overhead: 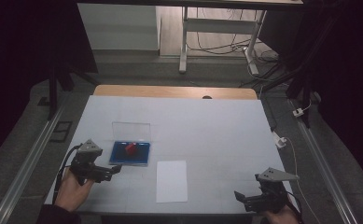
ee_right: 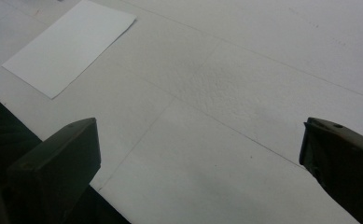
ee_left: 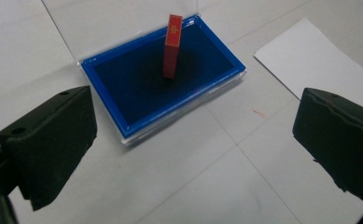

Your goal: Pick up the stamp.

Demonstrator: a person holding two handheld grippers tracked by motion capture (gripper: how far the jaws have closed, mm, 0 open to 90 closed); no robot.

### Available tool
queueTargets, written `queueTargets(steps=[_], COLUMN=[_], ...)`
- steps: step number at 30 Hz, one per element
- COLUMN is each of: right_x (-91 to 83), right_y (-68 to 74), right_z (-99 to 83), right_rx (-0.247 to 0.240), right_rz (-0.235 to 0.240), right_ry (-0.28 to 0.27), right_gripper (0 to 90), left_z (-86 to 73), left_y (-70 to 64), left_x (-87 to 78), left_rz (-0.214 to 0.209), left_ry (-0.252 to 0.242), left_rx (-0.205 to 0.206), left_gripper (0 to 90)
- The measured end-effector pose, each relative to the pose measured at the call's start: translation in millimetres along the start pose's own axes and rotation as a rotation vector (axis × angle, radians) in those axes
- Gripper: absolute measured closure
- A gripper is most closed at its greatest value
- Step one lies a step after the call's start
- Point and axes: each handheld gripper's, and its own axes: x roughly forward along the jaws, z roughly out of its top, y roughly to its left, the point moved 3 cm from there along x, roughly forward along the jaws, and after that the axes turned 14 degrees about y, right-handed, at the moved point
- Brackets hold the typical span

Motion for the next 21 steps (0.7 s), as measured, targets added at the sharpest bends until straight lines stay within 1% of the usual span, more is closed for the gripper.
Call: queueTargets(steps=[1,6,16,18,21], right_x=[0.1,0.2,0.9,1.0,1.1], right_y=[0.1,0.3,0.8,0.8,0.8], right_z=[0.0,0.0,0.1,0.1,0.2], right_rx=[-0.001,-0.003,-0.008,-0.009,-0.010], right_rz=[0.001,0.003,0.007,0.007,0.006], right_ry=[0.001,0.003,0.007,0.007,0.009], right_gripper=[0.0,0.0,0.0,0.0,0.0], left_z=[2.1,13.5,34.3,37.5,42.2], left_y=[0.6,4.1,9.9,10.5,11.6], left_x=[1.4,8.4,22.9,26.6,32.7], left_rz=[-0.001,-0.007,-0.043,-0.044,-0.025], left_ry=[-0.002,-0.004,-0.002,0.009,0.027], left_rx=[-0.001,0.025,0.064,0.073,0.083], left_gripper=[0.4,0.2,0.0,0.0,0.0])
